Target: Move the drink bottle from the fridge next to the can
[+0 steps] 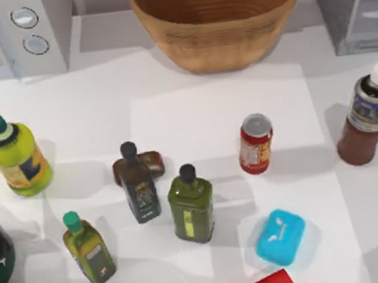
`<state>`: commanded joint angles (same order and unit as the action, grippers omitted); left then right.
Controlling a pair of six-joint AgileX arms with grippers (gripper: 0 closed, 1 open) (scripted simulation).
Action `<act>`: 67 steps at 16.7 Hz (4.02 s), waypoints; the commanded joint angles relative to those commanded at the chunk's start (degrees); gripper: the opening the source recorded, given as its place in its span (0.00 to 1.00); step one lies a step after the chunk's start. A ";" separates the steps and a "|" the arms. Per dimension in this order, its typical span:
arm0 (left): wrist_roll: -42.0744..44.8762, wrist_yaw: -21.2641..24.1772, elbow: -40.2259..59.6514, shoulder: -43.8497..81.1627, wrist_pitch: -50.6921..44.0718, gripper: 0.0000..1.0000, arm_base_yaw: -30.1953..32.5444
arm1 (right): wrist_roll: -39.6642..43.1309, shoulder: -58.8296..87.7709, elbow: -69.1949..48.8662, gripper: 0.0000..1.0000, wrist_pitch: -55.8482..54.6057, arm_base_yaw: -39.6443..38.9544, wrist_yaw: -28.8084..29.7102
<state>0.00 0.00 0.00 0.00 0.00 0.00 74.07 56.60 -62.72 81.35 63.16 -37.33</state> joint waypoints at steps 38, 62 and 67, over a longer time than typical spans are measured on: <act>0.00 0.00 0.00 0.00 0.00 1.00 0.00 | -34.98 48.28 -11.51 1.00 -61.52 -7.17 -6.00; 0.00 0.00 0.00 0.00 0.00 1.00 0.00 | -71.80 37.01 4.65 1.00 -83.19 -59.48 33.86; 0.00 0.00 0.00 0.00 0.00 1.00 0.00 | -73.99 36.10 5.75 1.00 -84.42 -61.91 36.25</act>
<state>0.00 0.00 0.00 0.00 0.00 0.00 0.08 92.70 -56.97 -3.08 1.25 -1.08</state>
